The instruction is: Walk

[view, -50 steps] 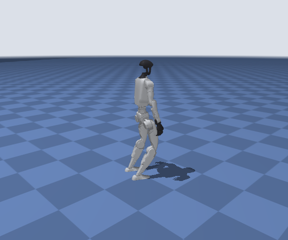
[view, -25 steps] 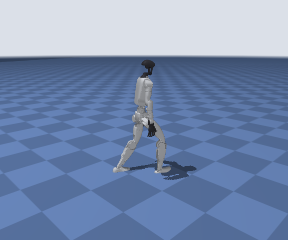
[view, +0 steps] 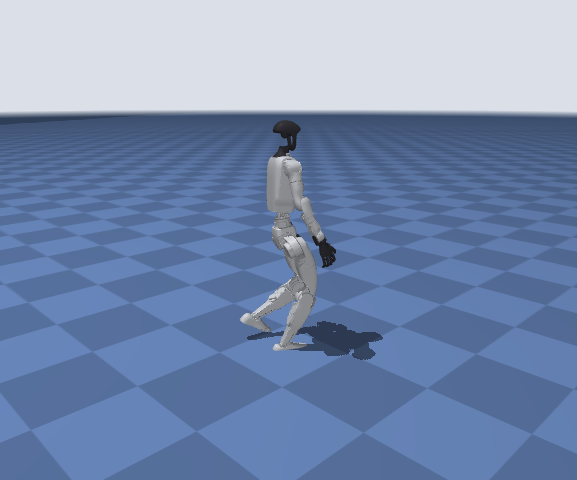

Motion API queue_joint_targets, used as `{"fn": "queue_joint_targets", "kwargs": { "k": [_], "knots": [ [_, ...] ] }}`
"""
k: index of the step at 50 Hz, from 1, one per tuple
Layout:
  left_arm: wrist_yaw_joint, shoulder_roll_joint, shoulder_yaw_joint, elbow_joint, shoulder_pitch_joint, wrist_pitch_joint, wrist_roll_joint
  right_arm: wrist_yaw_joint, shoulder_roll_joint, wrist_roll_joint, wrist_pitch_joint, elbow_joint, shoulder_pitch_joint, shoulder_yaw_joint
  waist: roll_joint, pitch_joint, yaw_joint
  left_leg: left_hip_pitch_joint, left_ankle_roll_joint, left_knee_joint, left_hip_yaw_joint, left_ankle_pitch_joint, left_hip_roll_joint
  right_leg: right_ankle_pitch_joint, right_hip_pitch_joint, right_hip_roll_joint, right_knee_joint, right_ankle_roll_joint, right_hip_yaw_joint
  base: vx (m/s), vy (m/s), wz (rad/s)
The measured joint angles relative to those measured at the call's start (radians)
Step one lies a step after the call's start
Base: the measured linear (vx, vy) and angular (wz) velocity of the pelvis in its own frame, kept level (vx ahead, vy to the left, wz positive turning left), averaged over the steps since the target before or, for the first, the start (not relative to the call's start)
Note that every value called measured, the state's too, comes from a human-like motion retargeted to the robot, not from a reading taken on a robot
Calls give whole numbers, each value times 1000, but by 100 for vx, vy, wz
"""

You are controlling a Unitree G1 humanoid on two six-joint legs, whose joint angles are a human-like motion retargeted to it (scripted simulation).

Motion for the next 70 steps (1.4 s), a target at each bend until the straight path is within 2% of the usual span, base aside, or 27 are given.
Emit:
{"fn": "queue_joint_targets", "kwargs": {
  "k": [4, 7, 13, 15, 17, 21, 24, 28, 32, 35, 40, 43, 47, 53, 59, 65, 70],
  "knots": [
    [1, 0, 4, -18, 12, 1, 13, 6, -11, -2, -7, -18, -41, 8, -28, 14, 51, -85, 11, -141, 36, -50, -45, -50, 93, -20, -29, 3, 36, 44, -5, -34],
    [-1, -3, 2, -18, 19, 2, 22, 14, -18, 2, -12, -31, -68, 16, -54, 21, 77, -133, 5, -304, 67, -42, -90, -88, 148, -48, -46, 6, 56, 46, -2, -19],
    [-13, -11, -6, 5, 29, 3, 43, 38, -30, 2, -22, -43, -112, 30, -121, 14, 82, -159, -20, -734, 124, 76, -208, -161, 225, -138, -63, 20, 59, 45, 2, 6],
    [-15, -16, -9, 12, 40, 5, 49, 42, -29, -3, -26, -47, -113, 36, -129, 12, 76, -180, -26, -790, 142, 85, -221, -194, 237, -150, -32, 21, 54, 43, 5, 14],
    [-23, -15, -7, 26, 36, 6, 58, 52, -29, -8, -27, -45, -124, 36, -155, -4, 70, -130, -23, -980, 167, 166, -262, -213, 245, -182, -30, 28, 54, 44, 6, 11],
    [-27, -23, -7, 51, 56, 15, 64, 59, -15, -15, -30, -41, -103, 41, -185, -16, 64, -152, -2, -918, 214, 189, -279, -258, 261, -225, 70, 41, 39, 42, 7, 2],
    [-33, -26, -4, 74, 67, 23, 59, 65, 3, -21, -28, -27, -74, 40, -212, -32, 61, -171, 28, -816, 234, 197, -299, -244, 265, -258, 167, 71, 47, 44, 9, 9],
    [-52, -18, 1, 102, 62, 33, 31, 89, 31, -31, -17, 6, -29, 34, -241, -54, 59, -177, 78, -712, 228, 175, -339, -96, 238, -302, 337, 139, 59, 44, 10, 23],
    [-68, -4, 6, 97, 42, 35, -1, 120, 52, -46, -4, 40, 8, 30, -264, -67, 41, -144, 122, -721, 191, 154, -412, 64, 150, -354, 540, 189, 73, 44, 8, 57],
    [-68, 7, 12, 69, 25, 33, -16, 135, 62, -63, 4, 61, 30, 28, -266, -65, 25, -100, 137, -748, 146, 147, -461, 91, 84, -392, 645, 180, 74, 44, 5, 78],
    [-60, 23, 25, 2, -6, 23, -37, 145, 68, -93, 12, 77, 60, 31, -244, -47, -7, 11, 130, -818, 33, 144, -520, -12, -7, -439, 661, 108, 66, 40, 1, 104],
    [-55, 26, 29, -38, -24, 14, -47, 147, 68, -112, 16, 76, 73, 38, -220, -37, -24, 78, 116, -856, -54, 139, -536, -81, -53, -431, 583, 72, 77, 36, -2, 135],
    [-54, 22, 20, -71, -42, 4, -53, 146, 67, -134, 23, 72, 83, 57, -183, -30, -44, 144, 99, -892, -187, 128, -538, -124, -101, -363, 423, 53, 138, 31, -4, 162],
    [-58, 8, -15, -51, -63, -8, -36, 139, 65, -155, 33, 62, 85, 88, -136, -45, -57, 192, 77, -928, -402, 119, -529, -71, -131, -196, 177, 84, 353, 24, -4, 183],
    [-59, 1, -25, 24, -39, -2, -5, 132, 63, -166, 33, 53, 88, 104, -127, -65, -36, 200, 61, -886, -581, 93, -558, -32, -109, -97, 93, 111, 523, 13, -9, 173],
    [-51, 8, 6, 86, -15, 7, -5, 133, 60, -160, 34, 49, 89, 98, -111, -76, 7, 186, 24, -800, -689, 41, -563, -46, -76, -105, 66, 85, 426, 6, -13, 143],
    [-44, 4, 27, 108, 2, 10, -17, 126, 48, -130, 34, 48, 79, 76, -74, -62, 14, 126, -9, -664, -570, -11, -508, -48, -28, -119, 22, 68, 271, 1, -12, 154]
  ]
}}
